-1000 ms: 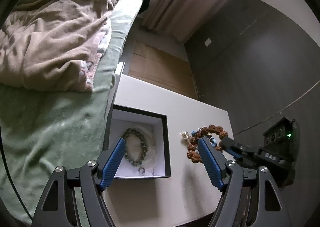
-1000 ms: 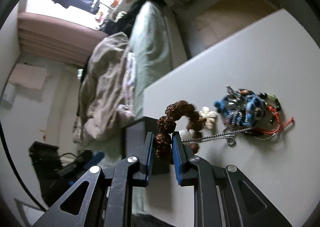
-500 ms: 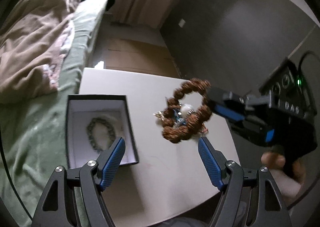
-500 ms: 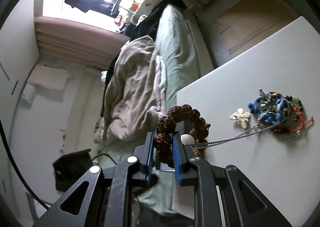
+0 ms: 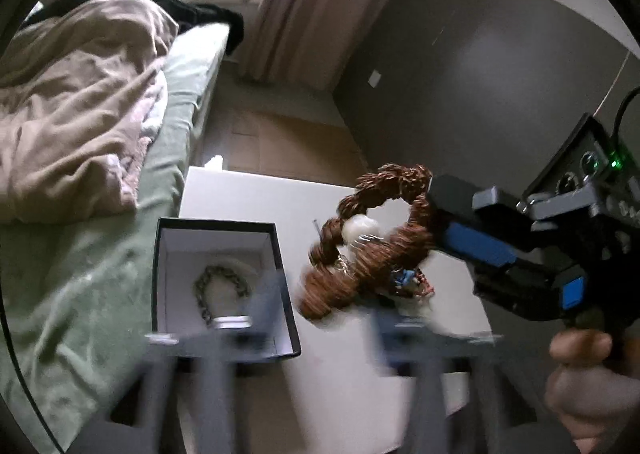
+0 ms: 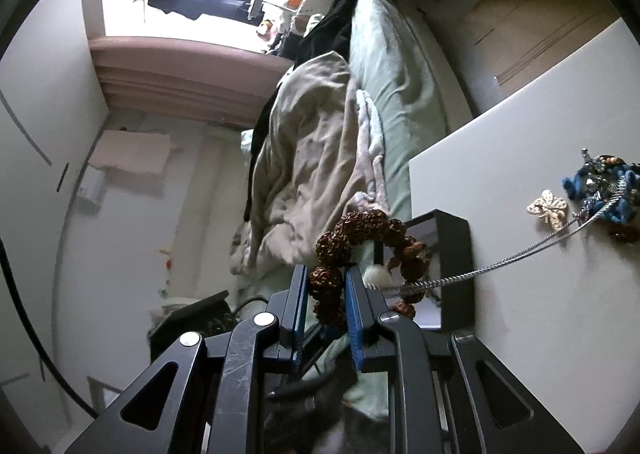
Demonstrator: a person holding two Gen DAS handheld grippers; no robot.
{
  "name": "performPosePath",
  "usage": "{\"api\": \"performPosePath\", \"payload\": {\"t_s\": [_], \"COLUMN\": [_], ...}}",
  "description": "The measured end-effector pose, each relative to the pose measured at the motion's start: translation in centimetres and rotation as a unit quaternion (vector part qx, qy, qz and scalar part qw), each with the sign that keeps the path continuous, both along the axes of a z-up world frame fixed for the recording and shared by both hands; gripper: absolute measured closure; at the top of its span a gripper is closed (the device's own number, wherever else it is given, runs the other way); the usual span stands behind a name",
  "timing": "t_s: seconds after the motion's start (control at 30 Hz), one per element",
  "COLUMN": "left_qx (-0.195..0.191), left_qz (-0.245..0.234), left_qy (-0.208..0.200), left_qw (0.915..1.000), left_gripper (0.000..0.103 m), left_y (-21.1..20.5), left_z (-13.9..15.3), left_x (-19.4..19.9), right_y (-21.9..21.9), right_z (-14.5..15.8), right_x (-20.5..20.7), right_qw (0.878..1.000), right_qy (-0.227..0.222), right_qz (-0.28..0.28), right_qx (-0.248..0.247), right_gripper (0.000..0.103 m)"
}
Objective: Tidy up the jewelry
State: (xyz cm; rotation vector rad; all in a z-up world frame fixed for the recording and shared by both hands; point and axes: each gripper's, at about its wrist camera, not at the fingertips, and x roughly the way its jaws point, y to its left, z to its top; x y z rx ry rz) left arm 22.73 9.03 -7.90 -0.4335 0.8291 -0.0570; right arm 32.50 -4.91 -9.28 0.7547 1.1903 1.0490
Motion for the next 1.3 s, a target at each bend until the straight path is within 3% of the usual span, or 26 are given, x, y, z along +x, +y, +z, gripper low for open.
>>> {"api": "performPosePath", "payload": {"t_s": [0.07, 0.1, 0.17, 0.23, 0.27, 0.37, 0.5, 0.6, 0.77, 0.87, 0.97, 1.07, 1.13, 1.3], "left_qx": [0.006, 0.003, -0.015, -0.018, -0.018, -0.022, -0.065, -0.074, -0.148, -0.142, -0.112, -0.106, -0.104, -0.090], "left_qz": [0.012, 0.012, 0.012, 0.016, 0.016, 0.021, 0.019, 0.017, 0.016, 0.030, 0.054, 0.067, 0.074, 0.075], "left_qy": [0.003, 0.004, 0.005, 0.003, 0.001, -0.001, -0.017, -0.026, -0.053, -0.050, -0.021, 0.029, 0.033, 0.025], "left_qw": [0.9999, 0.9999, 0.9998, 0.9997, 0.9997, 0.9995, 0.9976, 0.9968, 0.9875, 0.9882, 0.9920, 0.9917, 0.9913, 0.9928], "left_gripper": [0.077, 0.083, 0.083, 0.083, 0.083, 0.083, 0.083, 0.083, 0.083, 0.083, 0.083, 0.056, 0.035, 0.032], "left_y": [0.7, 0.9, 1.6, 2.0, 2.2, 2.9, 4.4, 5.1, 6.7, 7.2, 7.3, 7.7, 7.9, 7.8], "left_z": [0.2, 0.2, 0.2, 0.4, 0.5, 0.7, 1.2, 1.9, 2.0, 1.7, 0.6, -1.4, -1.9, -1.8], "left_x": [-0.1, -0.2, -0.3, -0.4, -0.4, -0.6, -0.8, -0.9, -0.9, -0.7, -0.1, 0.9, 0.9, 0.6], "right_y": [-0.1, -0.3, -0.8, -1.5, -1.9, -2.7, -3.8, -4.5, -5.0, -5.5, -6.0, -6.4, -6.5, -7.4], "right_z": [-0.2, -0.2, -0.4, -0.7, -0.9, -1.8, -3.0, -4.1, -4.9, -5.1, -5.2, -5.3, -5.3, -5.5], "right_x": [0.2, 0.3, 0.6, 0.8, 0.9, 1.3, 1.6, 1.8, 2.0, 2.0, 2.0, 2.2, 2.3, 2.5], "right_qw": [1.000, 1.000, 1.000, 0.999, 0.998, 0.996, 0.990, 0.987, 0.983, 0.983, 0.981, 0.980, 0.978, 0.976], "right_qy": [0.000, 0.000, 0.002, -0.002, -0.004, 0.001, -0.002, 0.005, 0.008, 0.011, 0.010, 0.013, 0.012, 0.014], "right_qz": [-0.009, -0.011, -0.015, -0.031, -0.038, -0.045, -0.049, -0.042, -0.046, -0.047, -0.051, -0.054, -0.056, -0.065], "right_qx": [0.001, 0.002, -0.004, -0.034, -0.047, -0.079, -0.133, -0.154, -0.179, -0.179, -0.187, -0.193, -0.198, -0.208], "right_gripper": [0.082, 0.082, 0.076, 0.058, 0.055, 0.054, 0.054, 0.054, 0.054, 0.054, 0.054, 0.054, 0.054, 0.054]}}
